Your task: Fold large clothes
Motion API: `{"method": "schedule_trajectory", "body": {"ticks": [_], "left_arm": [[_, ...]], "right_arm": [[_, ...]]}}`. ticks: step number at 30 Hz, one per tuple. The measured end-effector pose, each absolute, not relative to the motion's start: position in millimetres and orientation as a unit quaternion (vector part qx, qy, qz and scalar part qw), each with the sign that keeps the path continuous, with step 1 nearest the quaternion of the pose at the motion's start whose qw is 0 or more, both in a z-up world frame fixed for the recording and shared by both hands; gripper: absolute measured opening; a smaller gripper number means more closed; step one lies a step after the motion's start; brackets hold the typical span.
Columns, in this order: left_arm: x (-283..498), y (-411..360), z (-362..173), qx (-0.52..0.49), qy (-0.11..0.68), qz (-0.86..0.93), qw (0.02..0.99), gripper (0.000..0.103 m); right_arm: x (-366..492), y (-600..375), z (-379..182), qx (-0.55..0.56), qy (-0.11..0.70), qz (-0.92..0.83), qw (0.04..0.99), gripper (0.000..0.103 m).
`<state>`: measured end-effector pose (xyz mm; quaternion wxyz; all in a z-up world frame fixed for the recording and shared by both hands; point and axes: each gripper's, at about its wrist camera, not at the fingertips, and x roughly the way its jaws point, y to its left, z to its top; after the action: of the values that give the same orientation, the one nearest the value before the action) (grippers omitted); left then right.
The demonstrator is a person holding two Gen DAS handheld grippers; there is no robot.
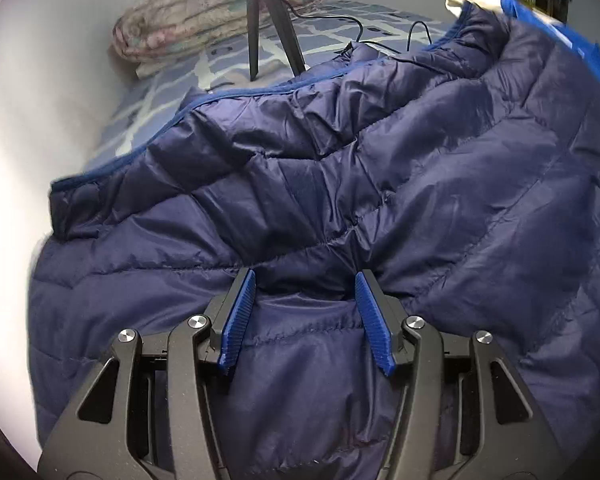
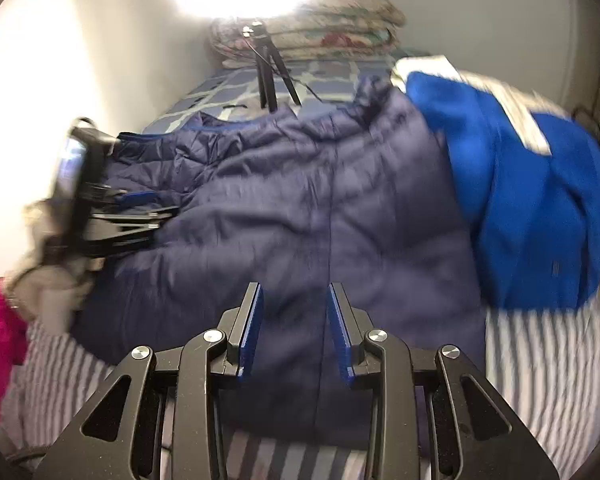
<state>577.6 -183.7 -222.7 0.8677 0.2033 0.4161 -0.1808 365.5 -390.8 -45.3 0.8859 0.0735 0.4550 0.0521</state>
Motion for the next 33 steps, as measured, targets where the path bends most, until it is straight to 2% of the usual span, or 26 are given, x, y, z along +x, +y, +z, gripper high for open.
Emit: {"method": "schedule_trajectory", "body": {"ticks": [2, 4, 6, 7, 8, 13, 18, 20, 24, 27, 28, 29, 32, 33], "left_arm": [[572, -183, -209, 0.207, 0.414, -0.164, 0.871, 0.055], [555, -170, -184, 0.169, 0.400, -0.174, 0.884, 0.054], [531, -158, -166, 0.140, 0.393, -0.187, 0.890, 0.055], [512, -152, -159, 0.130, 0.385, -0.198, 0.892, 0.055], [499, -148, -156, 0.125, 0.382, -0.205, 0.892, 0.055], [457, -142, -173, 0.082, 0.407, -0.222, 0.882, 0.054], [444, -164, -211, 0.131, 0.406, -0.200, 0.882, 0.053], [439, -167, -223, 0.149, 0.393, -0.194, 0.886, 0.053], [439, -167, -219, 0.154, 0.394, -0.194, 0.885, 0.053], [432, -165, -205, 0.167, 0.390, -0.194, 0.884, 0.053], [425, -160, -195, 0.165, 0.386, -0.196, 0.886, 0.053], [421, -157, -186, 0.158, 0.383, -0.199, 0.888, 0.053], [402, -139, -155, 0.128, 0.381, -0.205, 0.893, 0.053], [396, -133, -147, 0.115, 0.381, -0.209, 0.893, 0.053]], "right_arm": [[351, -401, -40, 0.096, 0.451, 0.042, 0.886, 0.031], [338, -410, -31, 0.112, 0.438, 0.035, 0.891, 0.031], [326, -422, -24, 0.129, 0.426, 0.020, 0.895, 0.042], [319, -431, -22, 0.146, 0.418, 0.010, 0.896, 0.057], [316, -437, -21, 0.160, 0.413, 0.005, 0.897, 0.064], [307, -457, -41, 0.189, 0.417, -0.049, 0.888, 0.064], [303, -482, -77, 0.254, 0.445, -0.079, 0.855, 0.066], [303, -497, -95, 0.314, 0.449, -0.080, 0.833, 0.072], [302, -507, -115, 0.393, 0.428, -0.052, 0.812, 0.072], [307, -504, -121, 0.402, 0.426, -0.045, 0.809, 0.072], [309, -502, -118, 0.396, 0.423, -0.040, 0.814, 0.057], [312, -498, -115, 0.392, 0.425, -0.026, 0.815, 0.029], [316, -484, -91, 0.341, 0.424, -0.020, 0.839, 0.016], [317, -479, -83, 0.325, 0.422, -0.018, 0.846, 0.015]]}}
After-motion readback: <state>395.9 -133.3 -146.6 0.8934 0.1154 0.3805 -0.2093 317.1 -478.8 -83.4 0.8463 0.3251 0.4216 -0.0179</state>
